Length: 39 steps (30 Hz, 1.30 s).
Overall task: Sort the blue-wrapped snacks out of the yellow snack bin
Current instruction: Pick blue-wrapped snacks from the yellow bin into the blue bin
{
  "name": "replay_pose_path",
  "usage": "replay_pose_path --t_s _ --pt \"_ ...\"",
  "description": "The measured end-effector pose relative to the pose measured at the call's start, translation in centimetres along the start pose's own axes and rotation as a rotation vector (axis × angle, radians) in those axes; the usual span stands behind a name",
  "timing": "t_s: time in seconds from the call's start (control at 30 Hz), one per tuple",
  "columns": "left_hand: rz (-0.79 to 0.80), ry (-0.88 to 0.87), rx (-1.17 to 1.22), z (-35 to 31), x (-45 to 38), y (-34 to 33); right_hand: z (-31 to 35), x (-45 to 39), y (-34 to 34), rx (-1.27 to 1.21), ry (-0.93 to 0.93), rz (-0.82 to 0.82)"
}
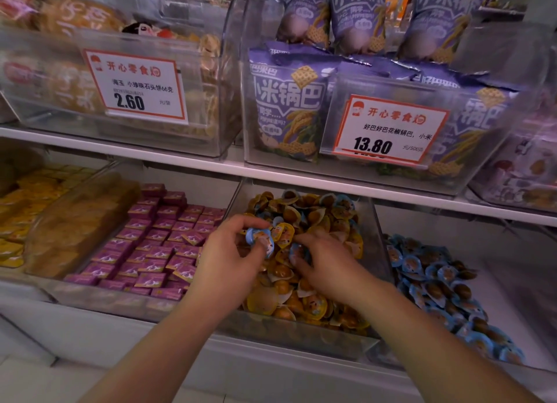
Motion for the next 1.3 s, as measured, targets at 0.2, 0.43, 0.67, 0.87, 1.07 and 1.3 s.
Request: replay_pose_path --t_s 0.2,0.43,0.67,0.87,1.07,1.3 --pt "0.050 0.020 0.033 0.0 0.3 -0.1 -0.6 -0.7 0.1 -0.094 -0.048 0.042" --pt "0.054 0.084 0.085 -0.1 0.3 -0.7 -2.6 0.4 3.3 -0.918 -0.294 -0.065" --pt "-0.019 0.361 0.502 1.0 1.6 -3.7 -1.1 3.2 3.2 -1.475 -0.446 -0.072" --pt "0.114 0.717 1.053 1.7 3.0 -7.9 3.1 4.0 3.5 -1.367 -0.286 -0.083" --pt "0.003 0.774 1.111 1.9 1.8 -5.6 -2.5 2.7 6.2 -1.024 -0.319 -0.088" --pt "0.014 0.714 1.012 1.9 1.5 -3.8 -1.9 2.2 -0.8 0.407 -0.071 0.394"
Point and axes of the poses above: each hand's wrist, its own x-axis away from the middle knuckle, its own y-axis out of the back of the hand, z = x × y, the point moved 9 cm from there along -x, towards the middle knuckle, and after that the axes turned 7 degrees about x, right-handed, at the moved point
